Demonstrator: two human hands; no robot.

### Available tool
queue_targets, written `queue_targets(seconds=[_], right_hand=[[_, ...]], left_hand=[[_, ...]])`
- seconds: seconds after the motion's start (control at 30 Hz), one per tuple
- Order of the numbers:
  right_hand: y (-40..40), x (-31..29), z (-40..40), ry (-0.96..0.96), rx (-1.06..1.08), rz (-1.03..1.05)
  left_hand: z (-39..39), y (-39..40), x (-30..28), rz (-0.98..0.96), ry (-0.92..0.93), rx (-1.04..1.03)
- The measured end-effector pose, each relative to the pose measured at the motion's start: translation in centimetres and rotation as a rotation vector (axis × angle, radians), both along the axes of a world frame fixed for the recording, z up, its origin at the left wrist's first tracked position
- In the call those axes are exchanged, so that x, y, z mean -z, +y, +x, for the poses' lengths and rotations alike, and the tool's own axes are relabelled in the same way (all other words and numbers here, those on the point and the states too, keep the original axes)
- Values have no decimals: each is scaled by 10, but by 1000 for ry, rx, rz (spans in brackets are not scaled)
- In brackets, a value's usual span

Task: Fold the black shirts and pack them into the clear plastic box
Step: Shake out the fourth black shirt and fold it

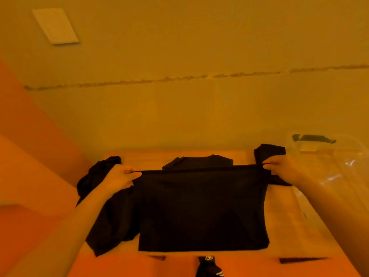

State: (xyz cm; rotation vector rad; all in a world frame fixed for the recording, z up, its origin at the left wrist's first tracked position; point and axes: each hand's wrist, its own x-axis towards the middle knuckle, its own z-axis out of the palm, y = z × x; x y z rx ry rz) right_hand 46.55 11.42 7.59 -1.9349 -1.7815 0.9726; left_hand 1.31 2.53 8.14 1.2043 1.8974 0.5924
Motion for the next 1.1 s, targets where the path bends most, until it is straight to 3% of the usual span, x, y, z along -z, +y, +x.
queue_targets(seconds=[0.2,0.33,0.4,0.5,0.6,0.77,0.87,1.1], right_hand=[[118,45,-26,-31,-93,-120],[156,80,-51,-220,9,-19],[143,94,-70,-244,18,-11],[98,123,-97,-363,-170,-7],[57,146,-114,-421,-353,-16],[23,171,-100,-541,-532,1],[21,179,-74,-600,-522,-22],[27,171,-62,-586,-492,26]], left_hand=[[-5,104,41,-121,-8,-118],[8,139,88,51,387,-244],[32,130,113,111,519,-116],[88,91,142,211,625,201],[116,54,166,125,733,428],[110,32,189,-24,835,411],[106,31,196,-116,818,460],[124,34,194,7,825,487]])
